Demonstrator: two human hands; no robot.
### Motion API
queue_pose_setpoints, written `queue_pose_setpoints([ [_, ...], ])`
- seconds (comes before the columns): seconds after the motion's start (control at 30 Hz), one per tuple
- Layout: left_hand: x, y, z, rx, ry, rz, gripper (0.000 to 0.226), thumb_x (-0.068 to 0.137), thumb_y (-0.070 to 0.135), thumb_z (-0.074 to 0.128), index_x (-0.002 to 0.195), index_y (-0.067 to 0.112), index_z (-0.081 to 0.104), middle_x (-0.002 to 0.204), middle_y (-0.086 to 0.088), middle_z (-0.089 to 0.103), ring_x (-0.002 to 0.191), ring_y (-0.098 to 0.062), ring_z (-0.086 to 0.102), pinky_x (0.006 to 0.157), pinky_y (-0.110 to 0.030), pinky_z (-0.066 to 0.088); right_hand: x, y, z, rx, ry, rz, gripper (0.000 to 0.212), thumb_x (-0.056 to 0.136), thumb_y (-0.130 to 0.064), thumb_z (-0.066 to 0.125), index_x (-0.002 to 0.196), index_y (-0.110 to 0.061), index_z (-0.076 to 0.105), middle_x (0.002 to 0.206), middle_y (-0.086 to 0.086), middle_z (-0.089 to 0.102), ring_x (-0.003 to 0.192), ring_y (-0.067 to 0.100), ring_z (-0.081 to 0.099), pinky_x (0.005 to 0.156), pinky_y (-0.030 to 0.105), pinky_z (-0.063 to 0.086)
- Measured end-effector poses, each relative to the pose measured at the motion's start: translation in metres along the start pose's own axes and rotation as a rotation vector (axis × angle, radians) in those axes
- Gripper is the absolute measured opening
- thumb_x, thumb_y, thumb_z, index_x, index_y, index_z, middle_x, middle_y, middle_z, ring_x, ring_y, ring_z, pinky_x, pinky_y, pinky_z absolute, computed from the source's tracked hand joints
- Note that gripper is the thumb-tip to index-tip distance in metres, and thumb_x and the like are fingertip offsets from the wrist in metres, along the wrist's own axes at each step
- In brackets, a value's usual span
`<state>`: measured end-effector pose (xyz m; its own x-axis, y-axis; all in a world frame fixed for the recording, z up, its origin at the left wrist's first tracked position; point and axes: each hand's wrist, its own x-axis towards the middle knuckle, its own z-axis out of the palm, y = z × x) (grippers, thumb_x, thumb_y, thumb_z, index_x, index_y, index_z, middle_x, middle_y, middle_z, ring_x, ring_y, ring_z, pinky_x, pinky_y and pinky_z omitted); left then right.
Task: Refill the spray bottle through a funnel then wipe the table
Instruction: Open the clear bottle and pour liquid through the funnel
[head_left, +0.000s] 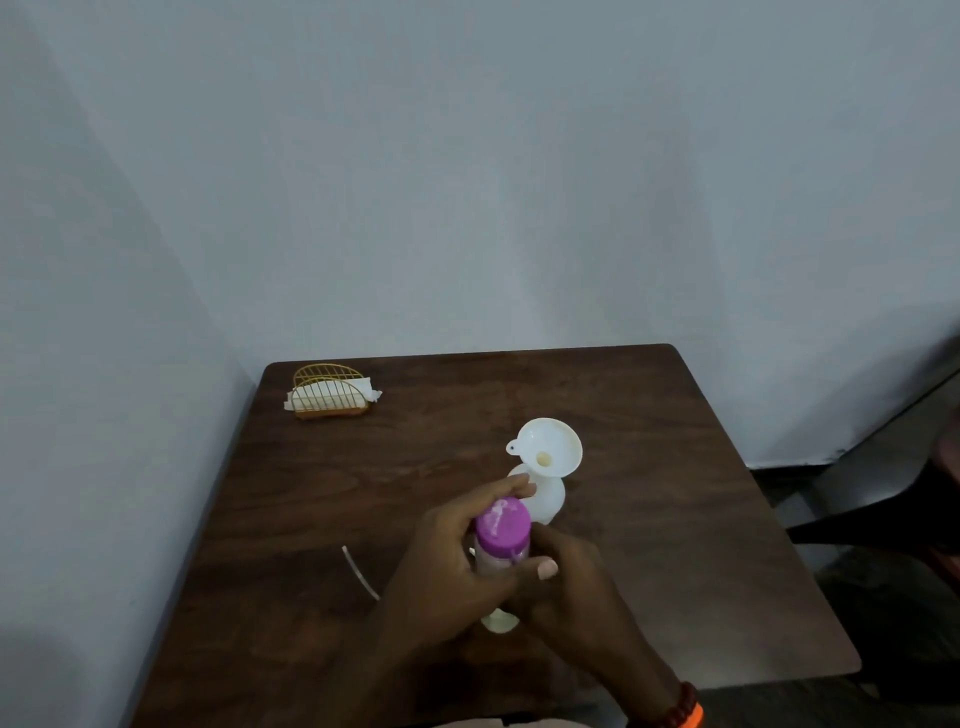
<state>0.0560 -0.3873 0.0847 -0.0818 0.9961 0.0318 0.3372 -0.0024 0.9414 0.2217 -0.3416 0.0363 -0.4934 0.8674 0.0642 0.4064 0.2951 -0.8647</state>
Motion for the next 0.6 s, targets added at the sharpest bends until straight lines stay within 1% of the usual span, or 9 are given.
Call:
queue_pose_setpoints([
  [0.07, -0.008, -0.005, -0.007, 0.010, 0.004, 0.009, 0.066, 0.075, 0.040, 0.086, 0.134, 0.040, 0.057, 0.133, 0.027, 0.062, 0.127, 0.005, 0.056, 0.102, -0.017, 0.050, 0.000, 0.002, -0.005, 0.000, 0.008, 0.019, 0.041, 0.076, -0.040, 0.080, 0.113, -0.026, 0.070, 0.104, -0.013, 0.076, 0.096, 0.005, 0.072, 0.081, 0.037, 0.061],
  [0.17, -0.012, -0.008, -0.012, 0.039, 0.054, 0.006, 0.064, 0.078, 0.040, 0.084, 0.136, 0.041, 0.056, 0.133, 0.028, 0.061, 0.128, 0.004, 0.055, 0.107, -0.027, 0.048, 0.000, 0.003, -0.013, -0.021, -0.027, 0.024, 0.047, 0.072, -0.036, 0.085, 0.115, -0.028, 0.070, 0.108, -0.019, 0.074, 0.100, -0.001, 0.069, 0.087, 0.031, 0.059],
  [0.3, -0.008, -0.006, -0.007, 0.016, 0.066, 0.038, 0.063, 0.076, 0.039, 0.086, 0.133, 0.034, 0.061, 0.128, 0.023, 0.064, 0.123, -0.002, 0.060, 0.100, -0.027, 0.054, -0.001, 0.003, -0.013, -0.038, -0.053, 0.032, 0.047, 0.073, -0.035, 0.085, 0.116, -0.026, 0.070, 0.108, -0.017, 0.075, 0.100, 0.001, 0.071, 0.086, 0.034, 0.060],
  [0.43, -0.007, -0.003, -0.007, -0.034, 0.100, 0.046, 0.058, 0.071, 0.046, 0.086, 0.124, 0.036, 0.066, 0.121, 0.021, 0.069, 0.117, -0.004, 0.065, 0.095, -0.031, 0.059, -0.003, 0.004, -0.009, -0.025, -0.043, 0.052, 0.046, 0.073, -0.034, 0.086, 0.115, -0.026, 0.070, 0.108, -0.016, 0.075, 0.100, 0.002, 0.071, 0.086, 0.034, 0.060],
  [0.53, -0.003, 0.001, -0.013, -0.102, 0.138, 0.079, 0.055, 0.072, 0.037, 0.089, 0.122, 0.032, 0.067, 0.120, 0.014, 0.072, 0.116, -0.010, 0.067, 0.095, -0.032, 0.058, -0.004, 0.002, -0.009, -0.030, -0.049, 0.065, 0.043, 0.071, -0.034, 0.086, 0.111, -0.028, 0.070, 0.105, -0.018, 0.076, 0.097, 0.001, 0.072, 0.084, 0.033, 0.060],
  [0.6, 0.003, -0.001, -0.017, -0.132, 0.180, 0.086, 0.058, 0.073, 0.036, 0.088, 0.126, 0.028, 0.066, 0.123, 0.011, 0.071, 0.117, -0.011, 0.066, 0.096, -0.029, 0.057, -0.005, 0.003, -0.010, -0.029, -0.030, 0.073, 0.042, 0.068, -0.035, 0.086, 0.107, -0.032, 0.070, 0.105, -0.022, 0.075, 0.098, -0.002, 0.071, 0.085, 0.030, 0.060],
])
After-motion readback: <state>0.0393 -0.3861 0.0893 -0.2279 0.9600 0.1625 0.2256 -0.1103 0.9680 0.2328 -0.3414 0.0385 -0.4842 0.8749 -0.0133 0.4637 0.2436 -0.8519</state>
